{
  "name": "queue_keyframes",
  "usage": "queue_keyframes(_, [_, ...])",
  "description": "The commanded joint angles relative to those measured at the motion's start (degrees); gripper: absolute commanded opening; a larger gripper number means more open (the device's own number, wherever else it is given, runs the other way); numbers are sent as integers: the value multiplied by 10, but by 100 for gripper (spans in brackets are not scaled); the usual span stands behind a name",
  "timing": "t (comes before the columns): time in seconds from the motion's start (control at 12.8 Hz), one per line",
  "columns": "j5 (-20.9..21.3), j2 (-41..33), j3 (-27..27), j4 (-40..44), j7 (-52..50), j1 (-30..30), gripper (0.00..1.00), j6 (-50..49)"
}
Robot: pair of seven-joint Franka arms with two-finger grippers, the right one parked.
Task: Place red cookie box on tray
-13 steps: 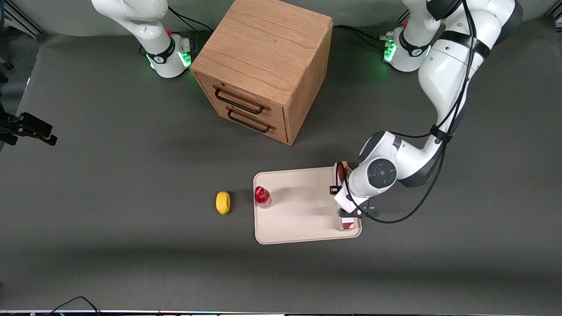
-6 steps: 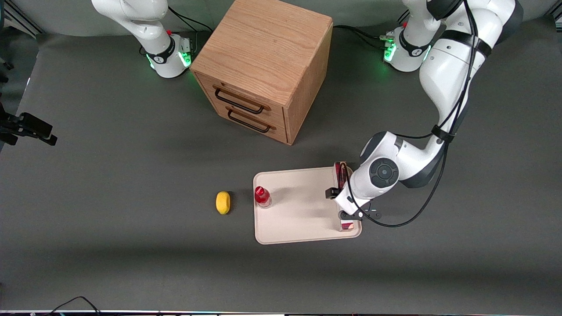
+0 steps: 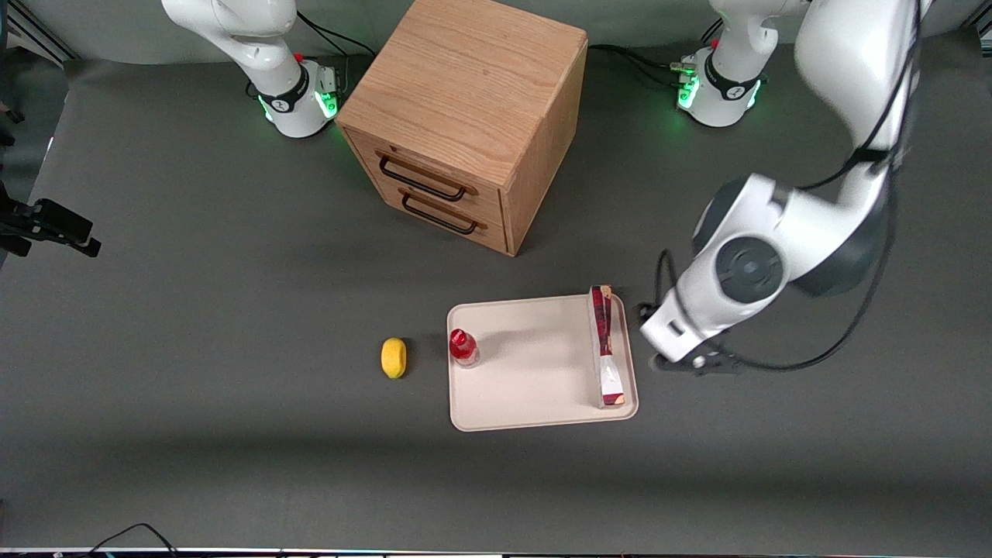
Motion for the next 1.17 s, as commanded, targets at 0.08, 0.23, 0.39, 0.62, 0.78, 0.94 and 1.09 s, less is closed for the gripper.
queue_keyframes(0.08, [-58, -127, 101, -23, 126, -1, 100, -107])
queue_keyframes(0.23, [-61, -170, 146, -44, 176, -1, 100, -123])
queue_keyframes(0.39, [-108, -223, 194, -101, 178, -1, 100, -86])
queue_keyframes(0.62, [-116, -243, 214, -118, 178, -4, 100, -64])
queue_keyframes(0.78, [-115, -243, 214, -114, 179, -6, 100, -60])
queue_keyframes(0.94, [-115, -237, 213, -100, 185, -6, 100, -62])
queue_keyframes(1.09, [-115, -236, 213, -94, 187, -6, 100, -70])
